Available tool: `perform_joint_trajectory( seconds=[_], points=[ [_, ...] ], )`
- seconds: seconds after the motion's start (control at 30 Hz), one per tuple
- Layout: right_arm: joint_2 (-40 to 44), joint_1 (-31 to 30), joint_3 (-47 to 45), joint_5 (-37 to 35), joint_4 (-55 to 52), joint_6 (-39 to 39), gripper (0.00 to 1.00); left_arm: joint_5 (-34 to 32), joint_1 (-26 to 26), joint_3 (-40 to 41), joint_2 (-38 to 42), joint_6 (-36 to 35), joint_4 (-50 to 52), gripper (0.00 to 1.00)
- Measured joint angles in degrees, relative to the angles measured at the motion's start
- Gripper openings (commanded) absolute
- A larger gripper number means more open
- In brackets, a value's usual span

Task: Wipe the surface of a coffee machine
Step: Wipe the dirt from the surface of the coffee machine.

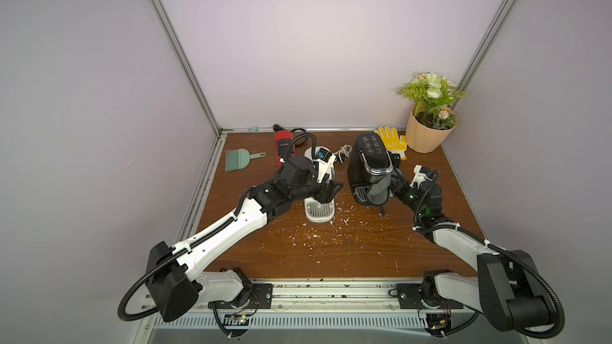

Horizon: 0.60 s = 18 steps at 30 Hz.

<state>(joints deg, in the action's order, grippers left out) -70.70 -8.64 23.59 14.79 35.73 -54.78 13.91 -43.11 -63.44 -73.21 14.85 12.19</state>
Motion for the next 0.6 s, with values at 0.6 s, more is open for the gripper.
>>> perform_joint_trajectory(
  seconds=[0.6],
  points=[
    [-8.7,-4.5,0.5,0.5,4.1,-0.1,0.07,1.5,0.0,0.0,-0.6,0.1,-0.7,0.63]
  ],
)
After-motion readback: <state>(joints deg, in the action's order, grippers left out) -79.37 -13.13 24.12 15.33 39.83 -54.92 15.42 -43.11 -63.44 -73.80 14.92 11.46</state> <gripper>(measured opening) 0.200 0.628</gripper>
